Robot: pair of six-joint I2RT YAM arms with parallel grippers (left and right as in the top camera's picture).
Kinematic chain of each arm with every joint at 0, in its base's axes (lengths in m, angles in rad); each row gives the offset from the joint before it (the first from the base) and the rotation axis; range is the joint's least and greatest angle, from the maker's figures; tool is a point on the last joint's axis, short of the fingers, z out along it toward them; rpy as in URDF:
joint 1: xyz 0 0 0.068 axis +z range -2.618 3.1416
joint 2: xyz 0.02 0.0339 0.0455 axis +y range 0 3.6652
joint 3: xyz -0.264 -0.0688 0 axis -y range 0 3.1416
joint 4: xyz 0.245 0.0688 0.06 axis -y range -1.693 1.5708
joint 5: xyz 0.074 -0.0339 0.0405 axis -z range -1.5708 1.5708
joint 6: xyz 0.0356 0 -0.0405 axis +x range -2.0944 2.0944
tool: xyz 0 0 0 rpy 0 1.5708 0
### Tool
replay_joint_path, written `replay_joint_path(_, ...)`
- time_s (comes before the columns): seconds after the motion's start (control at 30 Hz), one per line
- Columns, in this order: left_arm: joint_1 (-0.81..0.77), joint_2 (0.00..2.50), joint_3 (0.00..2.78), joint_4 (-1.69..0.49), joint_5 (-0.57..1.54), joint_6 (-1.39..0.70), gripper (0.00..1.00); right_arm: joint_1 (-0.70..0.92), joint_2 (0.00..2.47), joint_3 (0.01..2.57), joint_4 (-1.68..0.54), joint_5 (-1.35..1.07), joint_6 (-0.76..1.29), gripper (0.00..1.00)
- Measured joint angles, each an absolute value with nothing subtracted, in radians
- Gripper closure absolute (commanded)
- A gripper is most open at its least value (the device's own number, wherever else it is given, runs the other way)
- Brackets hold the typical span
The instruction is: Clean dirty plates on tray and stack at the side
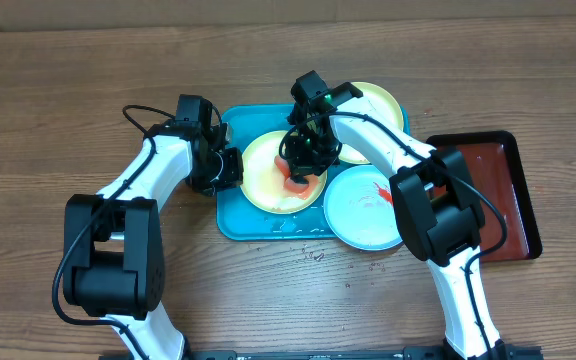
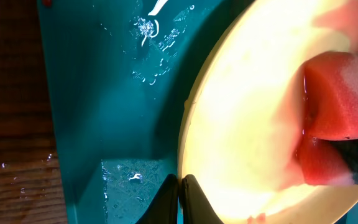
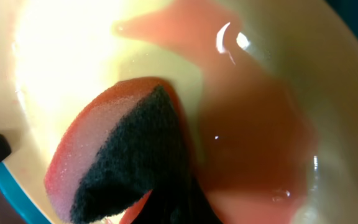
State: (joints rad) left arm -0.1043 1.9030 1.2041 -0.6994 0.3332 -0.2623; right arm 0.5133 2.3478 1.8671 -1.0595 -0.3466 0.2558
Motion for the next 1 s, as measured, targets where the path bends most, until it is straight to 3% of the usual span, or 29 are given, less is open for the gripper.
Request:
replay_joint_path(0.53, -0.105, 1.903, 1.204, -0.69, 0.334, -0.262, 0.96, 0.53, 2.348, 1.964, -1.184, 0.028, 0.1, 0.96)
replay_joint_path(1.0, -0.103, 1.903, 1.204, -0.684, 0.329, -0.283, 0.96, 0.592, 2.348, 1.966, -1.328, 0.012, 0.083, 0.96)
